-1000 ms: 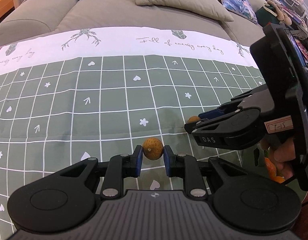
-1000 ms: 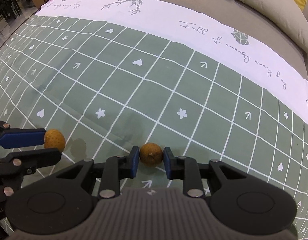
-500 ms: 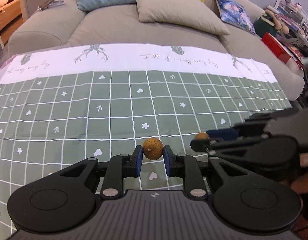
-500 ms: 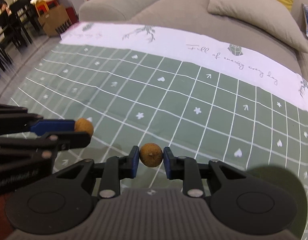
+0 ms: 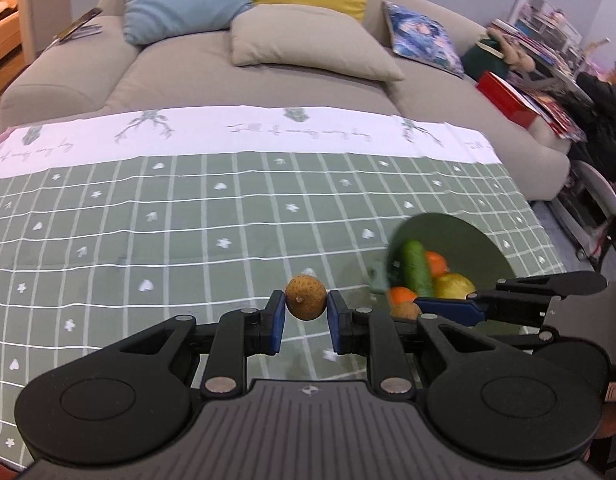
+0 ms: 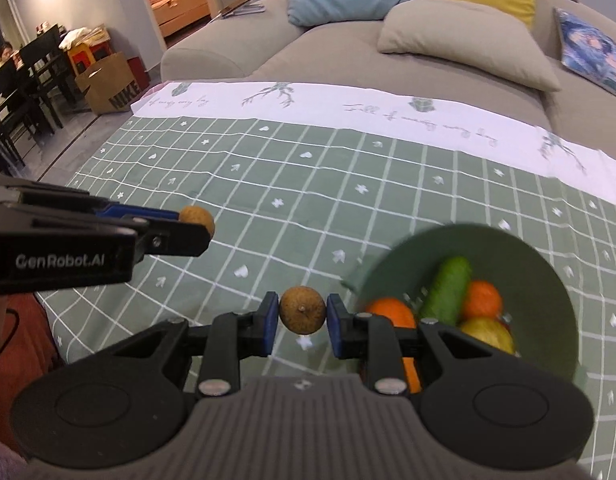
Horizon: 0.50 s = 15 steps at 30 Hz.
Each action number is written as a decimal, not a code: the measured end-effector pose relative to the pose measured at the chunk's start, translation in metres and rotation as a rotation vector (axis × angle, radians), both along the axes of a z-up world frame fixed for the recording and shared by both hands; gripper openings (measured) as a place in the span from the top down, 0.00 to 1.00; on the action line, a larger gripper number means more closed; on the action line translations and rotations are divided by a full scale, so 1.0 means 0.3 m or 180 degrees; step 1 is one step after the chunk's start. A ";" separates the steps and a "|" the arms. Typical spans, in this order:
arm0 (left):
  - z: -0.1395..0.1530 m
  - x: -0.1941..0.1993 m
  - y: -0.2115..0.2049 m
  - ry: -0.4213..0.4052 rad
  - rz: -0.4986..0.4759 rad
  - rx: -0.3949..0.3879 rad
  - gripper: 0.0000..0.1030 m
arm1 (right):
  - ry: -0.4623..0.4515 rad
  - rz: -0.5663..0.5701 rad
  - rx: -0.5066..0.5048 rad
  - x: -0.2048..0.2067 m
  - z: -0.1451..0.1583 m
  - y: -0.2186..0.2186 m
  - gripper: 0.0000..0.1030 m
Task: Organize fruits
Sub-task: 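Carry both longans over the colander and lower them in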
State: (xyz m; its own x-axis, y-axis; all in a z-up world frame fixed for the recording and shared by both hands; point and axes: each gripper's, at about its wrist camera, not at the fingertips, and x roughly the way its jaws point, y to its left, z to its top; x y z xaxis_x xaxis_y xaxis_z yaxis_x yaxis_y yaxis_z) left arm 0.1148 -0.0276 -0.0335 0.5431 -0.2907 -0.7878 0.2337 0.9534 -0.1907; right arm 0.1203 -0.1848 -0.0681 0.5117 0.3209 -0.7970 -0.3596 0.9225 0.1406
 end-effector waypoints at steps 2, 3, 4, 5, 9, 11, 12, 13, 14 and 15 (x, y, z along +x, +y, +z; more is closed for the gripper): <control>0.002 -0.012 -0.037 -0.0005 -0.0073 -0.0027 0.77 | -0.0011 -0.0070 0.0028 -0.030 0.000 -0.040 0.79; 0.003 -0.018 -0.060 -0.0009 -0.0117 -0.0041 0.77 | -0.0019 -0.0117 0.0037 -0.046 -0.001 -0.062 0.79; 0.003 -0.021 -0.080 -0.0010 -0.0153 -0.0051 0.77 | -0.0025 -0.0157 0.0042 -0.058 -0.002 -0.080 0.79; 0.002 -0.025 -0.103 -0.0004 -0.0194 -0.0067 0.77 | -0.0029 -0.0199 0.0049 -0.070 -0.003 -0.102 0.79; -0.013 -0.027 -0.180 0.0039 -0.0327 -0.0127 0.77 | -0.0065 -0.0408 0.0091 -0.112 -0.003 -0.194 0.79; -0.024 -0.027 -0.213 0.0069 -0.0403 -0.0132 0.77 | -0.0076 -0.0517 0.0130 -0.129 -0.006 -0.241 0.79; -0.031 -0.027 -0.229 0.0081 -0.0443 -0.0128 0.77 | -0.0083 -0.0570 0.0144 -0.136 -0.008 -0.262 0.79; -0.037 -0.026 -0.243 0.0089 -0.0479 -0.0120 0.77 | -0.0087 -0.0618 0.0159 -0.143 -0.012 -0.281 0.79; -0.042 -0.025 -0.254 0.0095 -0.0512 -0.0116 0.77 | -0.0086 -0.0667 0.0182 -0.147 -0.017 -0.303 0.79; -0.048 -0.022 -0.266 0.0103 -0.0540 -0.0112 0.77 | -0.0079 -0.0710 0.0204 -0.146 -0.023 -0.319 0.79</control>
State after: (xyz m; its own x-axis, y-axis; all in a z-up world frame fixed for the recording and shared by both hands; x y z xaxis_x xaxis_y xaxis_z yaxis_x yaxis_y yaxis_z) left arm 0.1083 -0.1073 -0.0479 0.4584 -0.4036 -0.7918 0.3840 0.8934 -0.2332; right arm 0.0764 -0.2805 -0.0749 0.5948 0.2473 -0.7649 -0.1519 0.9690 0.1951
